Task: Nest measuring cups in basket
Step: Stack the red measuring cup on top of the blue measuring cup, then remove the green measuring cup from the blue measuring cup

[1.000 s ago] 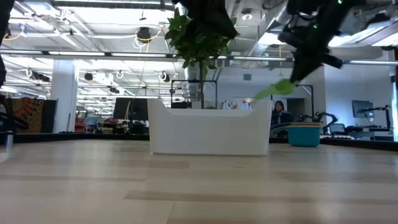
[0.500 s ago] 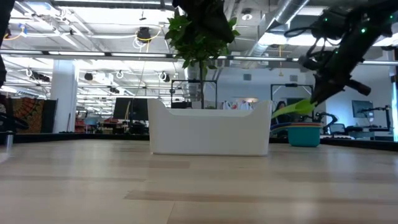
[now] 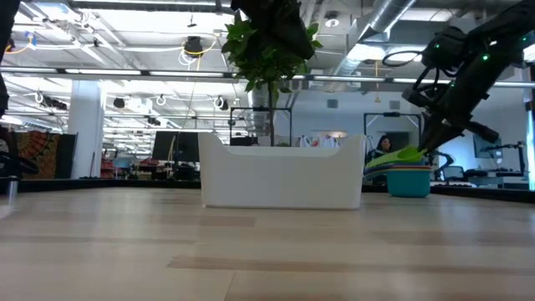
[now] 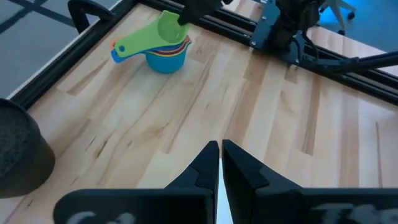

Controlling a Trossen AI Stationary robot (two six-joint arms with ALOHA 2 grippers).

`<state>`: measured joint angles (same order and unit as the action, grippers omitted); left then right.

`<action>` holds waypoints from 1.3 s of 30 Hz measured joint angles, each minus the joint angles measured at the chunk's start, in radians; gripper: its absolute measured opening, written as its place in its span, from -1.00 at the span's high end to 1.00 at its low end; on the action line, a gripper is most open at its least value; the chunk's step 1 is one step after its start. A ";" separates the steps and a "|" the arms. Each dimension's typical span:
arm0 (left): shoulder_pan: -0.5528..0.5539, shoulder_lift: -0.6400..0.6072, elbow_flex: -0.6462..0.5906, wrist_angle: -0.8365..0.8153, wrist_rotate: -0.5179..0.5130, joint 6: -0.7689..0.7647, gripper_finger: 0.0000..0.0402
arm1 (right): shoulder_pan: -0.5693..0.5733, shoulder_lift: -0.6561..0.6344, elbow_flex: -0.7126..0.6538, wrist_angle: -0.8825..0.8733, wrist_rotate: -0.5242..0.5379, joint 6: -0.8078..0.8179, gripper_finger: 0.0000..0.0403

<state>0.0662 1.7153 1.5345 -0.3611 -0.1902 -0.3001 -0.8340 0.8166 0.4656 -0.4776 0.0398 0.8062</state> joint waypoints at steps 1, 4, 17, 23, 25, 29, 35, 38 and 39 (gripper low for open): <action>0.000 0.000 0.000 0.000 0.000 0.000 0.97 | -0.008 0.007 0.000 0.001 -0.012 -0.003 0.79; 0.000 0.000 0.000 0.000 0.000 -0.001 0.97 | -0.021 0.033 0.000 0.002 -0.040 -0.024 0.73; 0.000 0.001 0.000 -0.033 0.000 -0.006 0.97 | -0.026 0.071 0.000 -0.024 -0.038 0.030 0.36; 0.000 -0.018 -0.001 -0.144 -0.007 -0.008 0.97 | -0.017 0.029 0.000 -0.066 -0.041 0.058 0.20; 0.000 -0.035 -0.001 -0.215 -0.033 -0.001 0.97 | -0.011 0.000 0.000 -0.068 -0.038 0.080 0.17; 0.000 -0.064 -0.001 -0.397 -0.093 -0.002 0.97 | -0.004 -0.073 0.000 -0.065 -0.013 0.092 0.15; -0.007 -0.106 -0.001 -0.576 -0.112 -0.053 0.97 | -0.004 -0.152 0.000 -0.101 -0.010 0.081 0.19; -0.032 -0.116 -0.001 -0.667 -0.110 -0.083 0.97 | 0.007 -0.179 0.000 -0.122 -0.011 0.058 0.22; -0.045 -0.116 -0.001 -0.707 -0.110 -0.095 0.97 | 0.019 -0.187 0.000 -0.124 -0.010 0.049 0.23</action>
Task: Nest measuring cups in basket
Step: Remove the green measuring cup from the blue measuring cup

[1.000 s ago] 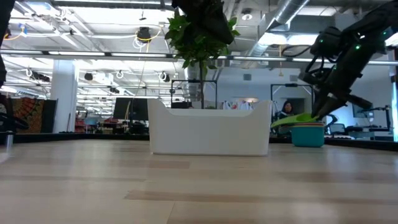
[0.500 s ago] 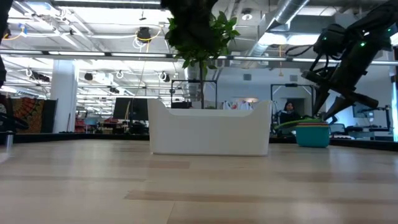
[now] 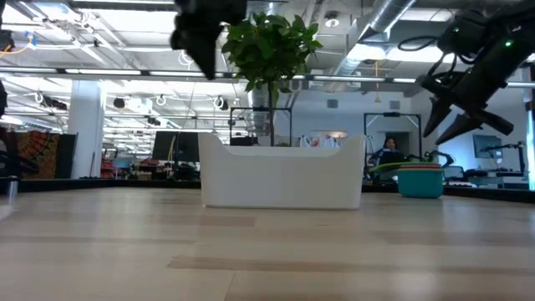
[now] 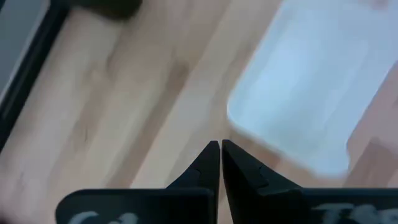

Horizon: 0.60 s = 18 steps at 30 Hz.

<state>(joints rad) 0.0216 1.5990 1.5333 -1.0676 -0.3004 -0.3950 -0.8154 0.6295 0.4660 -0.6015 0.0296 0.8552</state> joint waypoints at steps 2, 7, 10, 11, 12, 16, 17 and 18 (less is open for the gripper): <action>-0.037 0.000 0.000 -0.066 0.001 -0.028 0.97 | 0.035 -0.018 0.000 0.001 -0.001 -0.016 0.24; -0.125 -0.010 -0.076 -0.084 0.038 -0.106 0.97 | 0.127 -0.049 0.000 0.003 0.049 -0.018 0.28; -0.153 -0.022 -0.130 -0.049 0.053 -0.176 0.97 | 0.164 -0.048 0.000 0.004 0.107 -0.020 0.30; -0.160 -0.023 -0.148 -0.048 0.069 -0.200 0.97 | 0.169 -0.048 0.000 0.003 0.116 -0.020 0.31; -0.167 -0.024 -0.166 -0.040 0.086 -0.221 0.97 | 0.172 -0.048 0.000 0.003 0.121 -0.020 0.32; -0.209 -0.031 -0.230 -0.020 0.191 -0.263 0.97 | 0.175 -0.045 0.000 0.002 0.130 -0.040 0.35; -0.221 -0.031 -0.248 -0.013 0.201 -0.273 0.97 | 0.172 -0.041 0.000 0.003 0.140 -0.041 0.36; -0.229 -0.029 -0.264 -0.006 0.210 -0.283 0.97 | 0.168 -0.035 0.000 0.004 0.157 -0.041 0.37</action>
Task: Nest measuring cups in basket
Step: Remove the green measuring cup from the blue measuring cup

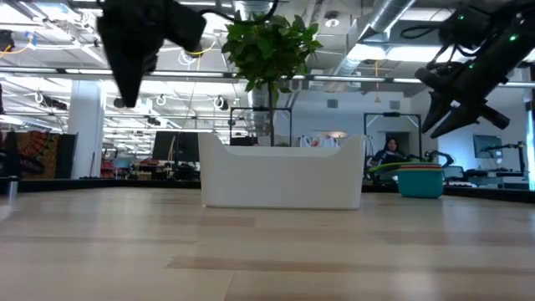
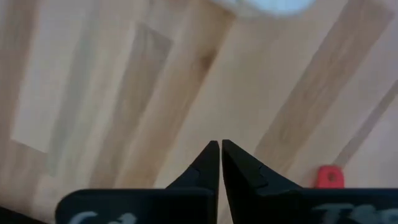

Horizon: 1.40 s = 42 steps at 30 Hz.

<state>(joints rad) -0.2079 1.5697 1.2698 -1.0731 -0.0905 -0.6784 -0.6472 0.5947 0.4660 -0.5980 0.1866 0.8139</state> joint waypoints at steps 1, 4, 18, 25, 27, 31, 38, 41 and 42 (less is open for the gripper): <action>-0.006 0.001 -0.012 0.000 0.000 -0.011 0.97 | -0.008 0.010 0.000 0.000 0.023 0.000 0.38; -0.010 0.001 -0.031 0.010 -0.001 -0.038 0.97 | -0.047 0.048 0.000 0.000 0.063 -0.004 0.40; 0.022 0.000 -0.034 0.052 -0.055 -0.059 0.97 | -0.162 0.328 0.045 0.124 -0.061 -0.232 0.42; 0.052 0.000 -0.034 0.051 -0.075 0.002 0.97 | -0.162 0.461 0.170 0.138 -0.059 -0.527 0.37; 0.064 0.000 -0.034 0.051 -0.086 0.020 0.97 | -0.145 0.509 0.198 0.144 -0.049 -0.623 0.32; 0.084 0.000 -0.034 0.051 -0.104 0.050 0.97 | -0.114 0.602 0.239 0.169 -0.046 -0.722 0.19; 0.109 0.000 -0.034 0.050 -0.105 0.092 0.97 | -0.160 0.754 0.360 0.132 -0.063 -0.743 0.03; 0.109 0.000 -0.034 0.042 -0.105 0.092 0.97 | -0.188 0.789 0.412 0.083 -0.095 -0.736 0.05; 0.109 0.000 -0.034 0.040 -0.105 0.092 0.97 | -0.197 0.799 0.426 0.070 -0.116 -0.737 0.06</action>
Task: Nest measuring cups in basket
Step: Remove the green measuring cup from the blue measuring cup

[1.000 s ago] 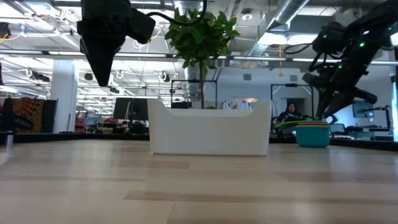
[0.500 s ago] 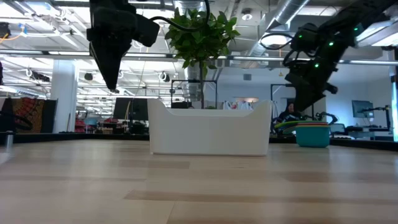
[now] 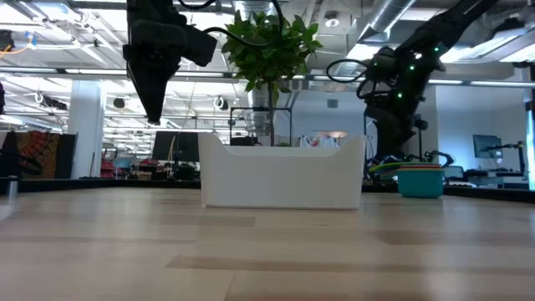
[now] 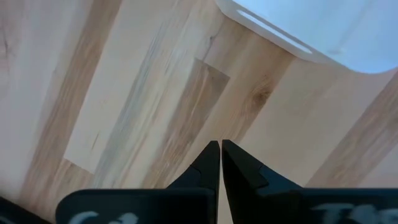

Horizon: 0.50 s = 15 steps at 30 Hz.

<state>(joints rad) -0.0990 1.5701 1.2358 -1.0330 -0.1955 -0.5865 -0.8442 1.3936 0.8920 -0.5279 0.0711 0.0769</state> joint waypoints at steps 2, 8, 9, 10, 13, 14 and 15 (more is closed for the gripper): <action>0.000 0.000 0.000 0.000 0.000 0.000 0.97 | -0.015 0.016 0.023 -0.033 -0.046 -0.006 0.10; 0.000 0.000 0.000 0.000 -0.027 0.000 0.97 | -0.037 0.060 0.037 -0.078 -0.126 -0.022 0.20; 0.000 0.000 0.000 0.000 -0.028 0.000 0.97 | -0.037 0.067 0.037 -0.084 -0.126 -0.022 0.22; 0.001 0.000 0.000 0.000 -0.028 0.000 0.97 | -0.037 0.076 0.037 -0.088 -0.127 -0.023 0.23; 0.002 0.000 0.000 0.000 -0.029 0.000 0.97 | -0.036 0.092 0.037 -0.104 -0.132 -0.025 0.27; 0.002 0.000 0.000 0.000 -0.029 0.000 0.97 | -0.036 0.095 0.038 -0.110 -0.141 -0.026 0.28; 0.002 0.000 0.000 0.000 -0.029 0.000 0.97 | -0.036 0.098 0.038 -0.119 -0.156 -0.029 0.29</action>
<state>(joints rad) -0.0975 1.5703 1.2358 -1.0332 -0.2241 -0.5868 -0.8802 1.4918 0.9302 -0.6470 -0.0845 0.0478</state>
